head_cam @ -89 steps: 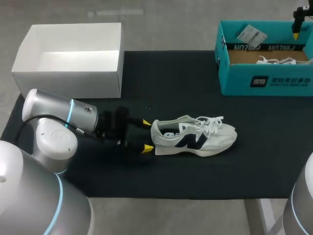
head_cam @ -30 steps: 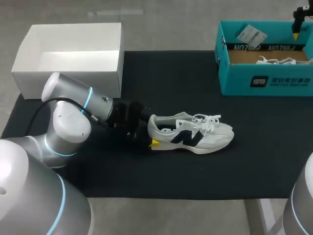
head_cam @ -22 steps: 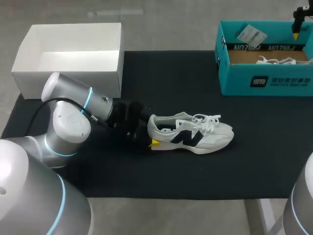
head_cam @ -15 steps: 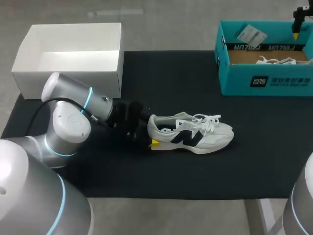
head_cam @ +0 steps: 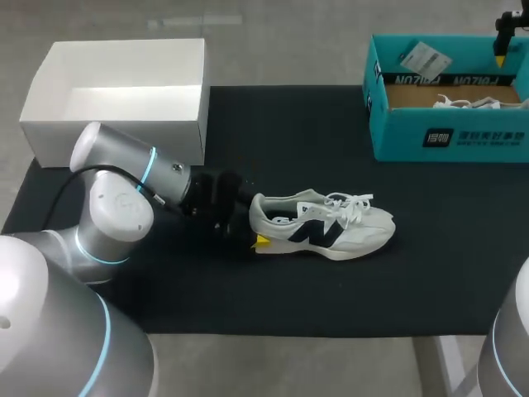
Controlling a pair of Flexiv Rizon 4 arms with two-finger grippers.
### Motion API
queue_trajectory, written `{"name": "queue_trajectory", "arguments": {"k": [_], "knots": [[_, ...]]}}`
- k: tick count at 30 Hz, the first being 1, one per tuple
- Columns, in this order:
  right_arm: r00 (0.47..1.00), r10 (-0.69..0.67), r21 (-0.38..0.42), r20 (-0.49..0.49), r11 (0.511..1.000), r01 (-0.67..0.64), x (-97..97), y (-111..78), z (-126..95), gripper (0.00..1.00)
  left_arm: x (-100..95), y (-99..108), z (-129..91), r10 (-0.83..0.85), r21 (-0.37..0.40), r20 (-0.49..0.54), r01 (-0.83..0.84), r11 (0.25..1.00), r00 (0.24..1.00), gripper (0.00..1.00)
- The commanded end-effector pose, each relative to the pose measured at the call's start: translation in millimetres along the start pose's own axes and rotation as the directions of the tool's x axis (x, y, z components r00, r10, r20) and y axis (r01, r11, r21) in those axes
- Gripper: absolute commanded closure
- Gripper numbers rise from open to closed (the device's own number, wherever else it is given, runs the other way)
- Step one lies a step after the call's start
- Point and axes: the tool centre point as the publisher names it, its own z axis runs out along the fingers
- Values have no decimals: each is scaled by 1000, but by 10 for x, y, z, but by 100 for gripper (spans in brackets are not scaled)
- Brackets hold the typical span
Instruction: Take the shoe out of the shoebox, open the shoe tongue, remove and reinsert the insole, then place the shoe into the shoebox
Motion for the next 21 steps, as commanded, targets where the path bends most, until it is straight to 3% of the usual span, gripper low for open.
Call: {"name": "queue_trajectory", "arguments": {"k": [1, 18, 21], "knots": [[1000, 1, -2, 0, 1000, -1, -3, -7, 0, 0, -7, 9, -2, 0, -4, 1, 0, 1000, 1000, 100], [1000, 1, -2, 0, 1000, -1, -3, -7, 0, 0, -7, 9, -2, 0, -4, 1, 0, 1000, 1000, 100], [999, 39, -14, 20, 999, -39, 148, -119, -44, 0, -7, 9, -2, 0, -4, 1, 0, 1000, 1000, 100]]}}
